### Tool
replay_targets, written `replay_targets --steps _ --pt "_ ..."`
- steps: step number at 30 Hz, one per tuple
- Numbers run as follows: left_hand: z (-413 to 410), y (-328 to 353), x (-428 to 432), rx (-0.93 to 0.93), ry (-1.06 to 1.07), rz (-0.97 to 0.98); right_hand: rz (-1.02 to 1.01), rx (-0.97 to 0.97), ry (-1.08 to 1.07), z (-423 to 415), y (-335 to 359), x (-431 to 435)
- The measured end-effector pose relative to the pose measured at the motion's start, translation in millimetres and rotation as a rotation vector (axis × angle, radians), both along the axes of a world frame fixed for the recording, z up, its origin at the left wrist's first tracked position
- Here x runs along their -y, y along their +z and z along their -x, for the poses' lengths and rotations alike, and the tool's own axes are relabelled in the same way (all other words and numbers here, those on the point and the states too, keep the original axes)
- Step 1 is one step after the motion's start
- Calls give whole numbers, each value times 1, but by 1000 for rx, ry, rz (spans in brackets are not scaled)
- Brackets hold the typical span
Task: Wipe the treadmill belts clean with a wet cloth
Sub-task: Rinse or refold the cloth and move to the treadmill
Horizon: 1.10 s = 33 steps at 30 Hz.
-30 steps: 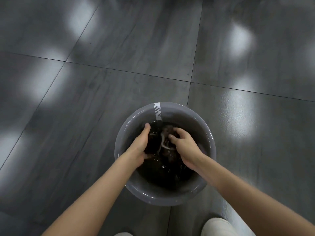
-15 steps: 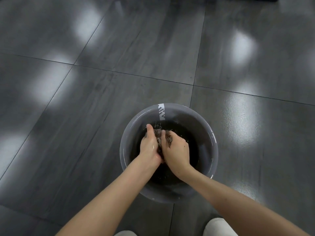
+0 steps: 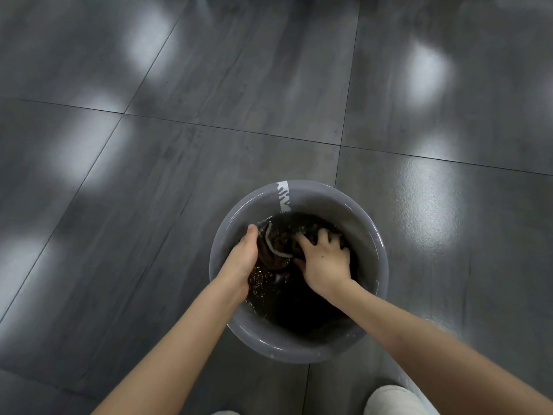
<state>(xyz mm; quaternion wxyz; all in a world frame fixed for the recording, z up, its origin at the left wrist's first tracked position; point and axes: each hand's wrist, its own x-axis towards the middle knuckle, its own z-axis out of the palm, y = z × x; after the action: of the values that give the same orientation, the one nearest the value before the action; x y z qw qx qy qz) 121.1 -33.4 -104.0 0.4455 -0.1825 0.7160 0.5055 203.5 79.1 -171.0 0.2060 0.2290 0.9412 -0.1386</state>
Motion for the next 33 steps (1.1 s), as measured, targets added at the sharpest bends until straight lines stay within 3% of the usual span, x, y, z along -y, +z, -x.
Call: replay_targets --steps 2,6,8,11,15,18,22,24,28,33 --pt "-3 1 -3 72 8 -31 274 -70 -226 3 4 1" --pt "3 -7 -11 169 83 -134 1220 -350 -596 -1 44 21" --pt "7 -6 -16 190 119 -172 1399 -387 -593 -4 59 33" --pt "0 -3 -24 191 177 -194 1213 -558 -587 -3 61 44" --pt "-11 -1 -32 80 356 -193 865 -754 -763 -3 45 45" --pt "-8 4 -34 -14 419 -234 968 -683 -933 1 38 38" --pt "-13 3 -30 -87 341 -268 1474 -457 -1166 5 44 29" --pt "-19 0 -28 -183 235 -290 1591 -402 -1274 8 48 26" --pt "-28 1 -29 -388 40 -342 1447 -485 -1330 10 50 30" --pt "-36 8 -37 -458 89 -398 1123 -595 -1352 14 39 42"
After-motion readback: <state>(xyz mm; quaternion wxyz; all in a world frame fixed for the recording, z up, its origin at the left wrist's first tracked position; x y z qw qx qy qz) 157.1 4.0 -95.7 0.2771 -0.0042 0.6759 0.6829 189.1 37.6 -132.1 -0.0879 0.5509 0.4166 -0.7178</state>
